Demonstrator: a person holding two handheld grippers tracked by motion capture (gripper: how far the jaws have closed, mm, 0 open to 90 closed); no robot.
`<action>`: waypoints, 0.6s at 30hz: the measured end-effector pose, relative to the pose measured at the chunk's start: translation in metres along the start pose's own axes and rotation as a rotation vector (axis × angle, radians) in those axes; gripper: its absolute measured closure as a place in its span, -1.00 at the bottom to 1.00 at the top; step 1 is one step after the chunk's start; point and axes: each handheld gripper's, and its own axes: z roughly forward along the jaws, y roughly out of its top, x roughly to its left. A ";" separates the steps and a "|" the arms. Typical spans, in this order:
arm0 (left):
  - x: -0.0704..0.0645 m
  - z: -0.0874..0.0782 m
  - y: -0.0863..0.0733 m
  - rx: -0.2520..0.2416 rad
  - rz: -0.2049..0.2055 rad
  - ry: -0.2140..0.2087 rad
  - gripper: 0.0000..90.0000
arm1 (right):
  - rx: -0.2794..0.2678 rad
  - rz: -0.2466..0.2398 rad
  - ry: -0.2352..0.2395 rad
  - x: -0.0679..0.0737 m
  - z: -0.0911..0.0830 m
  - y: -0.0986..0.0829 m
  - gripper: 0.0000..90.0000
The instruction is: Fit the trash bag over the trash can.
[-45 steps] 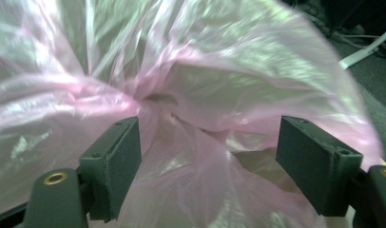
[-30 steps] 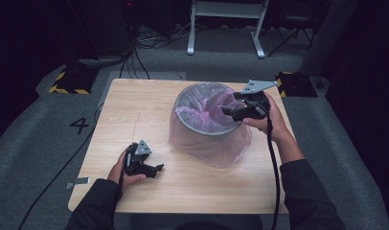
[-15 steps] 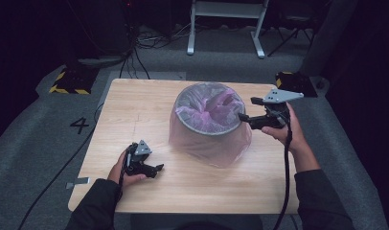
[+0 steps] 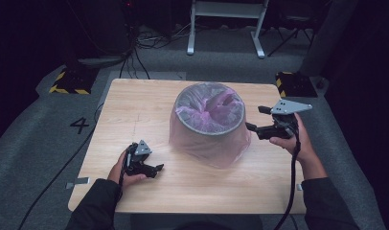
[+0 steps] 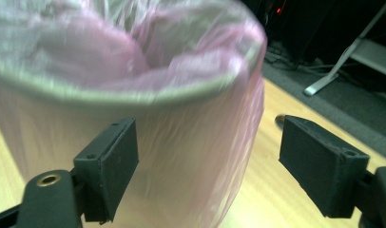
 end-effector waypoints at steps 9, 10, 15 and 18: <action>0.000 0.000 0.000 0.000 0.000 0.001 -0.71 | 0.094 -0.029 0.005 0.011 0.008 -0.029 -0.55; 0.000 0.000 0.000 0.000 -0.001 0.001 -0.71 | 0.103 -0.026 0.007 0.012 0.009 -0.032 -0.55; 0.000 0.000 0.000 0.000 -0.001 0.000 -0.71 | 0.147 -0.034 -0.006 0.015 0.014 -0.043 -0.55; 0.000 0.000 0.000 0.000 0.000 0.001 -0.71 | 0.168 -0.037 -0.004 0.017 0.017 -0.050 -0.55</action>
